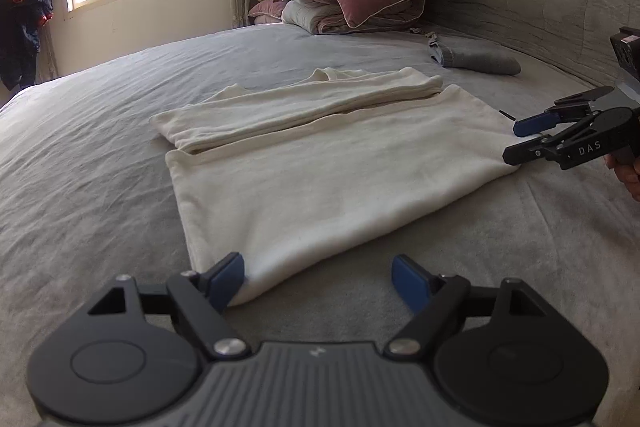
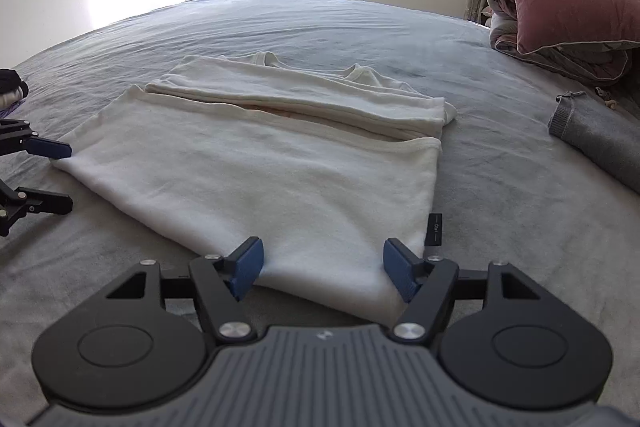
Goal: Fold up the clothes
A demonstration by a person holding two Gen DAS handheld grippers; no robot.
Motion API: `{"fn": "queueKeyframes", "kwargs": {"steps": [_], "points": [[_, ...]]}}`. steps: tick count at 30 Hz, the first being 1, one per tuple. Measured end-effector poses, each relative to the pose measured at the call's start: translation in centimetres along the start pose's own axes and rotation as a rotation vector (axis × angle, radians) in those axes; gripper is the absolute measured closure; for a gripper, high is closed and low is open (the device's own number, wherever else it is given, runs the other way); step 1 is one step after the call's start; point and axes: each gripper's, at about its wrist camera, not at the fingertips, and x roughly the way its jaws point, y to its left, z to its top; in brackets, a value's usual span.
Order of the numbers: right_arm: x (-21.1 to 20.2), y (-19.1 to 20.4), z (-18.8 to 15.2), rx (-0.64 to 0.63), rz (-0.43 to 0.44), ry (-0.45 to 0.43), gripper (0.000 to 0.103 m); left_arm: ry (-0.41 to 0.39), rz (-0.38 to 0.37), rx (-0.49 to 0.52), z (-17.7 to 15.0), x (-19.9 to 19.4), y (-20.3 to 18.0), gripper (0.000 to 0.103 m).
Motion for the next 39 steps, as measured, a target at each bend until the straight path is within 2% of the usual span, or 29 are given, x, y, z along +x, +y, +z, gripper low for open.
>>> {"fn": "queueKeyframes", "kwargs": {"steps": [2,4,7,9,11,16,19,22,26,30,34,39], "points": [[-1.3,-0.6,-0.9,-0.003,0.004,-0.003,0.033,0.006,-0.022,-0.032,-0.3,-0.7,0.7,0.021],[-2.4,-1.1,-1.6,-0.007,-0.016,0.007,0.028,0.02,-0.043,-0.064,-0.6,-1.3,1.4,0.021],[-3.7,-2.5,-2.7,0.043,-0.012,0.037,0.028,0.059,-0.04,-0.114,-0.7,-1.7,2.2,0.02],[-4.3,-3.4,-3.0,0.09,0.002,0.043,0.028,0.083,-0.05,-0.167,-0.7,-2.0,2.9,0.02],[-5.0,-4.2,-3.1,0.141,0.02,0.044,0.028,0.1,-0.082,-0.261,-0.5,-2.3,3.8,0.02],[-5.1,-6.2,-2.4,0.363,0.121,0.055,0.028,0.107,-0.145,-0.522,-0.5,-2.1,6.5,0.021],[-4.6,-7.2,-2.3,0.499,0.194,0.076,0.028,0.103,-0.171,-0.629,-1.0,-1.6,7.7,0.024],[-4.1,-7.7,-2.2,0.59,0.228,0.081,0.028,0.092,-0.189,-0.698,-1.3,-1.2,8.4,0.028],[-3.5,-8.4,-2.2,0.687,0.252,0.078,0.028,0.09,-0.182,-0.718,-1.0,-0.7,8.5,0.033],[-3.0,-8.6,-1.8,0.731,0.26,0.075,0.03,0.088,-0.164,-0.716,-0.6,-0.4,8.4,0.035],[-2.8,-8.7,-1.1,0.759,0.251,0.077,0.031,0.095,-0.11,-0.719,0.4,0.0,9.4,0.036],[-2.0,-11.0,1.4,0.785,0.201,0.081,0.031,0.1,-0.036,-0.709,3.8,1.1,12.3,0.036]]}}
